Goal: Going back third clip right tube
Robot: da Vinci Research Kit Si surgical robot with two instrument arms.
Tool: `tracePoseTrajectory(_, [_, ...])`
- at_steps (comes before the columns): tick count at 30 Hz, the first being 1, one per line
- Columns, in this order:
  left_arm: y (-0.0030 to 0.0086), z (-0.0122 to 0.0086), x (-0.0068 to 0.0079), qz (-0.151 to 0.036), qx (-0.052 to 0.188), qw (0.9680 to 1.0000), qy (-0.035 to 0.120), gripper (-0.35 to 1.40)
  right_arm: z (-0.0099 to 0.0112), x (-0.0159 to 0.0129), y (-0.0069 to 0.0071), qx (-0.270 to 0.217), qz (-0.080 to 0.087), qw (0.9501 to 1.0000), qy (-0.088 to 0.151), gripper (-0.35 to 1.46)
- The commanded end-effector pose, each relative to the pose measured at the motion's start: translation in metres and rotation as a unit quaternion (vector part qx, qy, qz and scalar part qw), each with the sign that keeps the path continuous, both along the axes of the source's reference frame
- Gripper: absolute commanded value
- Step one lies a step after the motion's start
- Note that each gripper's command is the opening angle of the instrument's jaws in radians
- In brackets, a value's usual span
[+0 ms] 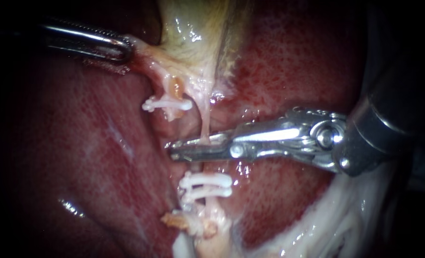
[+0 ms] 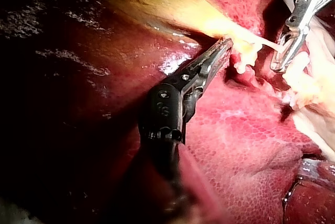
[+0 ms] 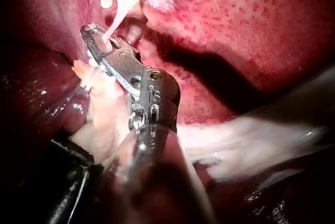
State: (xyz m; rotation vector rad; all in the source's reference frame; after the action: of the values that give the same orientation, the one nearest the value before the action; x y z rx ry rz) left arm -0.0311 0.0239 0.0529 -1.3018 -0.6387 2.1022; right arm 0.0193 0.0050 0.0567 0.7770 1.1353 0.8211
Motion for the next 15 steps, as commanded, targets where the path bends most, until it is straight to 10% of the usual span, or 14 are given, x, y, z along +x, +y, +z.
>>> tracePoseTrajectory(1, [0.0, 0.0, 0.0, 0.0, 0.0, 1.0, 0.0, -0.35, 0.0001, -0.0001, 0.0, -0.009, -0.003, 1.0, 0.001, -0.35])
tracePoseTrajectory(6, [0.0, 0.0, 0.0, 0.0, 0.0, 1.0, 0.0, -0.35, 0.0011, 0.0008, 0.0, -0.049, -0.016, 0.9986, 0.008, 0.38])
tracePoseTrajectory(15, [0.0, 0.0, 0.0001, 0.0, 0.0, 1.0, 0.0, -0.35, 0.0054, 0.0008, -0.0002, -0.069, -0.013, 0.9975, 0.002, 0.49])
